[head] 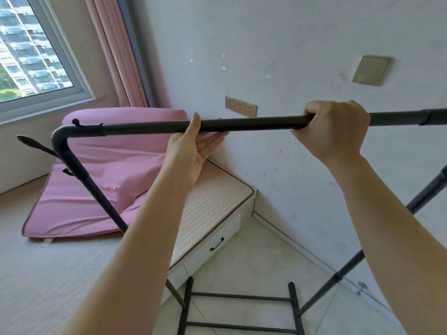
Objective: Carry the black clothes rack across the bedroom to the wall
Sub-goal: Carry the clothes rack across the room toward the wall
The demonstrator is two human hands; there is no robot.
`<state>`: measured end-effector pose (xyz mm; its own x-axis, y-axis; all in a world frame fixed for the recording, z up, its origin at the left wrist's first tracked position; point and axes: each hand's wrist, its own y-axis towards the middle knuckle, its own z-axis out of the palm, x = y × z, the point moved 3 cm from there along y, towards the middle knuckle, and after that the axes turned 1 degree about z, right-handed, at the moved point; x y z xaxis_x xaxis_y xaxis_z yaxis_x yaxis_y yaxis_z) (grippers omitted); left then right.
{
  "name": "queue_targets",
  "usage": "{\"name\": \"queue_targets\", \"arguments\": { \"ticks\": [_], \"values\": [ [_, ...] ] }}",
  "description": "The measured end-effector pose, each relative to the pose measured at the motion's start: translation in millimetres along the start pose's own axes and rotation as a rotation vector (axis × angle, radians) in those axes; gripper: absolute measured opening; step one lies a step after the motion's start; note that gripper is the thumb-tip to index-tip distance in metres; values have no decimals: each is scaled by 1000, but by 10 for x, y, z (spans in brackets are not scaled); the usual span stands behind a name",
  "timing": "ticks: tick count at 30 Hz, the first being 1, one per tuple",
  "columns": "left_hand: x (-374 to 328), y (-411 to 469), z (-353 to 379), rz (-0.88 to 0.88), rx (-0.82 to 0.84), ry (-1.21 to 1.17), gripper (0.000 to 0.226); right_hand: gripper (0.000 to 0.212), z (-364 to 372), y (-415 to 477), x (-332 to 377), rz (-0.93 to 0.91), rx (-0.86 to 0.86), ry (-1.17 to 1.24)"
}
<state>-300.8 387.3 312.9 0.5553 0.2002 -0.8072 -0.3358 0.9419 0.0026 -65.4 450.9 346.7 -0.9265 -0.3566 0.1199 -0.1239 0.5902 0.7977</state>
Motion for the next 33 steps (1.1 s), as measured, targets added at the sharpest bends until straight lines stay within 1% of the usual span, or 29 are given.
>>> {"name": "queue_targets", "arguments": {
  "ticks": [8,13,18,27,33],
  "values": [
    [205,421,216,-77,128,-4,23,30,8,31,-262,85,-26,-116],
    [336,596,401,-122,207,-6,26,26,-1,39,-444,139,-47,-191],
    [459,743,589,-174,234,-2,28,31,-11,51,-590,172,-61,-248],
    [666,1114,900,-206,294,-9,30,32,92,189,-841,206,-64,-286],
    [824,1315,1163,-207,315,-6,19,32,146,301,-1088,242,-61,-298]
  ]
}}
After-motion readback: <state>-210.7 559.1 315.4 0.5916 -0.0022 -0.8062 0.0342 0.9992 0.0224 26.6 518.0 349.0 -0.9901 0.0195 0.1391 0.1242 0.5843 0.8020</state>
